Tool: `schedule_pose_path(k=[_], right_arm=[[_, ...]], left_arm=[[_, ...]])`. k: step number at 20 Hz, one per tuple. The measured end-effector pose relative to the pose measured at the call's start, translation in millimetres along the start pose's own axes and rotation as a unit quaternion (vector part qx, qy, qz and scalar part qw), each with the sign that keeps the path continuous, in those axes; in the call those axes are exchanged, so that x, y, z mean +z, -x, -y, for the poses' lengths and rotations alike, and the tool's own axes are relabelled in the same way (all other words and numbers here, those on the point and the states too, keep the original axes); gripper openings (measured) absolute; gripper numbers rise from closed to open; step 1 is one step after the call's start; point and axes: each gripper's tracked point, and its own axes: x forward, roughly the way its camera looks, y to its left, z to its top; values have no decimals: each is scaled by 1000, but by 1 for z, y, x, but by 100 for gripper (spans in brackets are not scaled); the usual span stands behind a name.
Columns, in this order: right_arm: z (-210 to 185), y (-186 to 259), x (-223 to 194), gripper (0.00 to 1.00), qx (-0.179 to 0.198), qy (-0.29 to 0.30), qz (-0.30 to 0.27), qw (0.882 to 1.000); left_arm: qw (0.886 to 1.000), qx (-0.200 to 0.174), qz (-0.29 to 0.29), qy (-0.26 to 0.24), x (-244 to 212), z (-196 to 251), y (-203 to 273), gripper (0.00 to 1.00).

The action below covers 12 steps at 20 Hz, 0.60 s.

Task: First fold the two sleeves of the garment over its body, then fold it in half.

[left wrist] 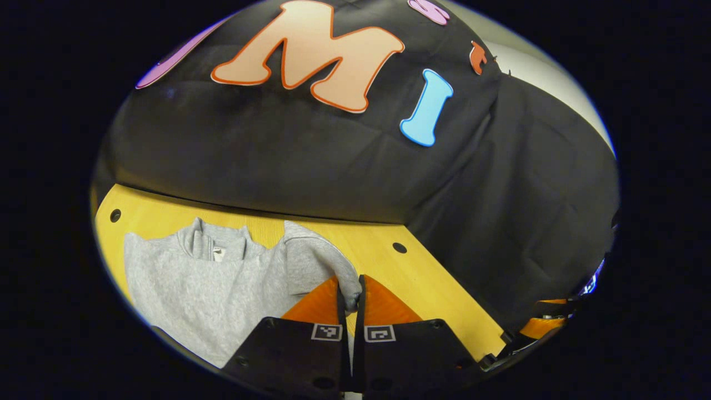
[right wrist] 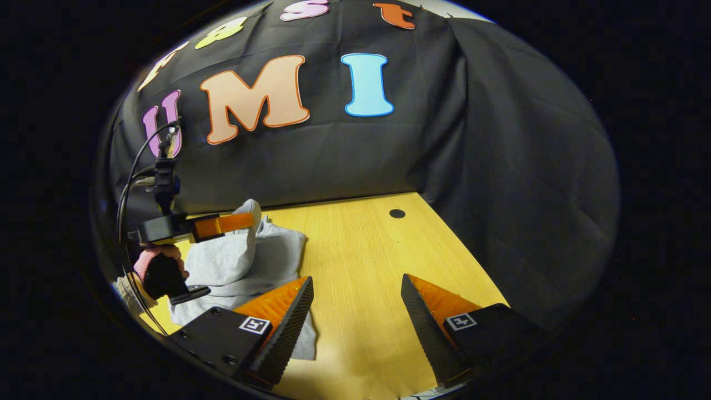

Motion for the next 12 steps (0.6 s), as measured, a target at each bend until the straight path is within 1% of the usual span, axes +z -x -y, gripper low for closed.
schedule_pose_path(k=[3,4,5,6,7,8,9,11,12], right_arm=[[8,-2,-5,98,-4,-5,-7,1000],[11,-3,-6,95,-6,-6,-7,1000],[13,-3,-7,96,-9,-7,-8,1000],[16,-3,-8,99,-10,-9,-8,1000],[17,-4,-8,96,-11,-13,-8,1000],[19,-3,-9,96,-12,-16,-8,1000],[21,-3,-11,96,-13,-17,-9,1000],[20,-2,-13,95,-13,-18,-11,1000],[19,-2,-14,95,-13,-17,-10,1000]], left_arm=[[998,-6,-18,-52,-19,6,-16,2],[998,-10,-25,-63,-25,11,-22,3],[997,-14,-34,-68,-32,16,-28,7],[997,-23,-41,-67,-39,23,-31,9],[997,-28,-46,-63,-42,28,-32,16],[997,-47,-45,-48,-43,40,-29,33],[997,-52,-33,-39,-38,46,-27,50],[998,-52,-5,-38,-21,54,-14,84],[998,-52,9,-42,-12,57,-7,87]])
